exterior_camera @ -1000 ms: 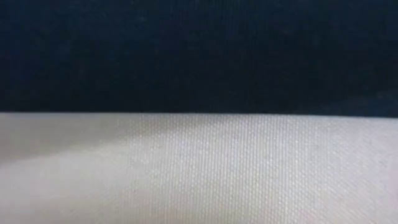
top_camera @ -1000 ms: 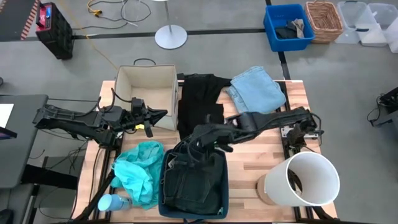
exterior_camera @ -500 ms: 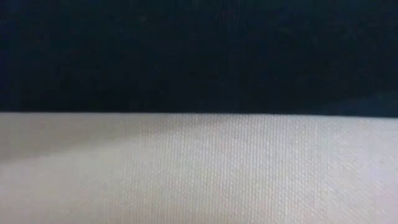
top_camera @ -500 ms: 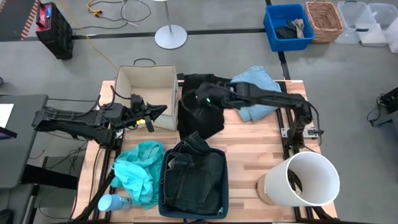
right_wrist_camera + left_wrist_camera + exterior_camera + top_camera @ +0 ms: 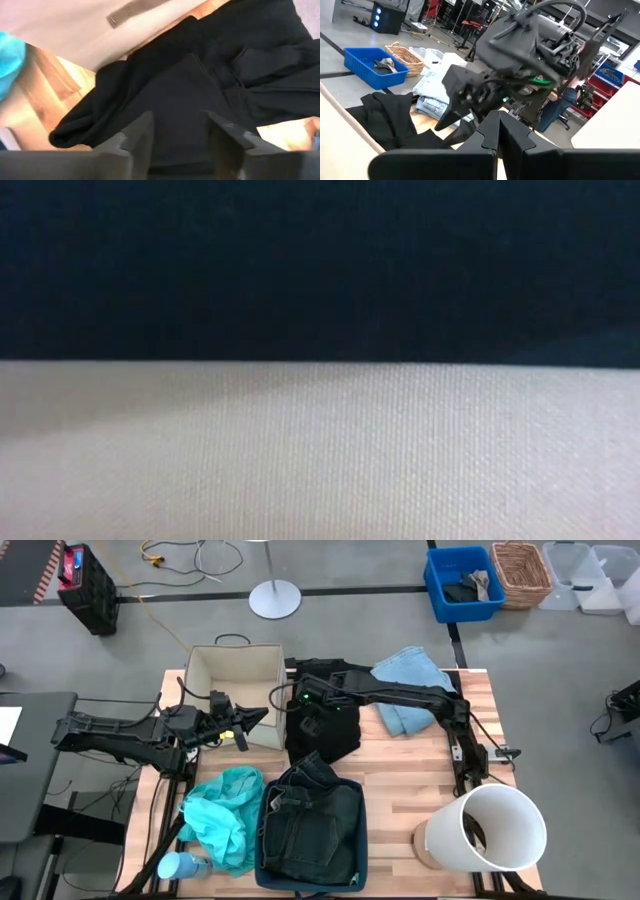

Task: Sort clothes
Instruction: Put the black shirt into the blue laundry bin

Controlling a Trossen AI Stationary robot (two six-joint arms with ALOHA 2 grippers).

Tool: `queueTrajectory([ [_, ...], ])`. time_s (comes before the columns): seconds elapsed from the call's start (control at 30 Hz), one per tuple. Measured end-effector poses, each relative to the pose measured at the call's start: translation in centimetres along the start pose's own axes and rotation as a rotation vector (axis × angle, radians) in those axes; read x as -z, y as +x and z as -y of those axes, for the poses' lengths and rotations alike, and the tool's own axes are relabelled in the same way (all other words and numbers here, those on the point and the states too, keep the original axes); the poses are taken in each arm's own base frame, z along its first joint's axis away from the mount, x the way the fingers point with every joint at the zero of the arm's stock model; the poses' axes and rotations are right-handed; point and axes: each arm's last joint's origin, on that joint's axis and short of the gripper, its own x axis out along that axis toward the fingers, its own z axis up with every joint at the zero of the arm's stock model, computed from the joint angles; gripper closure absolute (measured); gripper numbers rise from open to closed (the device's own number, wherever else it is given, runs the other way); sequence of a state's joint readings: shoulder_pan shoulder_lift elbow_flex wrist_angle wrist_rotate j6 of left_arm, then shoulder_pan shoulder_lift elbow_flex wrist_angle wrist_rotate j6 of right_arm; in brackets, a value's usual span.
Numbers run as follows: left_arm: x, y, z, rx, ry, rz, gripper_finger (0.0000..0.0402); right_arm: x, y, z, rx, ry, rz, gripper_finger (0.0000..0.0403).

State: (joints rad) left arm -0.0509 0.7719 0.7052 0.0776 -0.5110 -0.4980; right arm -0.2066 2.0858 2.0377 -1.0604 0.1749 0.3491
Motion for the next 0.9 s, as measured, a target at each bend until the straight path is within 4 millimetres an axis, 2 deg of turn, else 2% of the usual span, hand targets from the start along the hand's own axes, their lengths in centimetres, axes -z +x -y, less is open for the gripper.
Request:
queueTrajectory([
  [0.1, 0.0, 0.0, 0.0, 0.000, 0.000, 0.000, 0.0401, -0.2, 0.3, 0.0, -0.001, -0.003, 0.035, 0.0176],
  [0.2, 0.0, 0.0, 0.0, -0.001, 0.000, 0.000, 0.0401, -0.3, 1.1, 0.6, 0.000, 0.026, 0.065, 0.0161],
  [0.43, 0.0, 0.0, 0.0, -0.001, -0.013, 0.001, 0.0401, 0.3, 3.6, 3.1, -0.011, 0.059, 0.009, 0.0164],
  [0.8, 0.0, 0.0, 0.0, -0.001, -0.013, 0.001, 0.0401, -0.5, 3.9, 3.7, -0.091, 0.081, 0.057, 0.0168],
  [0.9, 0.0, 0.0, 0.0, -0.001, -0.014, 0.000, 0.0401, -0.6, 4.5, 3.6, -0.123, 0.083, 0.053, 0.0168],
])
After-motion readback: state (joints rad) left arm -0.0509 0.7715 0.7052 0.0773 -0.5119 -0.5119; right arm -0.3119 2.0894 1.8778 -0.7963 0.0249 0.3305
